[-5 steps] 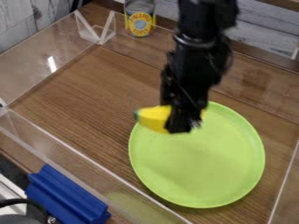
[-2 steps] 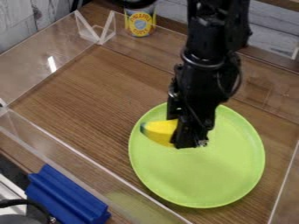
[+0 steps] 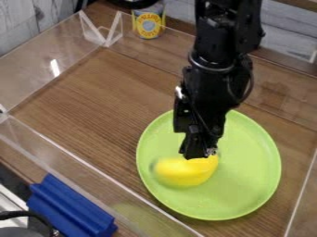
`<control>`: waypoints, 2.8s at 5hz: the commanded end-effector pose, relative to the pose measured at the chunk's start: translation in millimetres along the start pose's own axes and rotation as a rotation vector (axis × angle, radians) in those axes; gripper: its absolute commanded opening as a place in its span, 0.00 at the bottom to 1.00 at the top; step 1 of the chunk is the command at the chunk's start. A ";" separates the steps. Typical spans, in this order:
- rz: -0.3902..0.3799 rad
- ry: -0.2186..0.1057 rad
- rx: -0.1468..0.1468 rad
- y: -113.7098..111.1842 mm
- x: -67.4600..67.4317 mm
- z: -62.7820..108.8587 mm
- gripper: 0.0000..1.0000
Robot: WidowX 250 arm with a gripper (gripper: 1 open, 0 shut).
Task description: Put the banana in the green plate
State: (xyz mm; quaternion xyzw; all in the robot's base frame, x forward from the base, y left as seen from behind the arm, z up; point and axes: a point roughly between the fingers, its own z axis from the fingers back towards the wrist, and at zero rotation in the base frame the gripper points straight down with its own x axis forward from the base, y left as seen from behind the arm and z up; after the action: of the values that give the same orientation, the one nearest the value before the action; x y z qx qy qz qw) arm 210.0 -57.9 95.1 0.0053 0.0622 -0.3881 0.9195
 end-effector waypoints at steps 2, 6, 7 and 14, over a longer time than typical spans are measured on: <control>-0.035 -0.052 0.041 -1.6 7.4 1.5 1.00; -0.137 -0.082 0.102 -16.3 37.5 -23.8 1.00; -0.143 -0.097 0.118 -16.3 46.6 -33.5 1.00; -0.146 -0.132 0.134 -7.0 60.6 -60.0 0.00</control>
State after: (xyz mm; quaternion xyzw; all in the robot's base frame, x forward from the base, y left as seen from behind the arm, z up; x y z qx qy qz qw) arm 235.9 -103.5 21.7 0.0357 -0.0120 -0.4613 0.8864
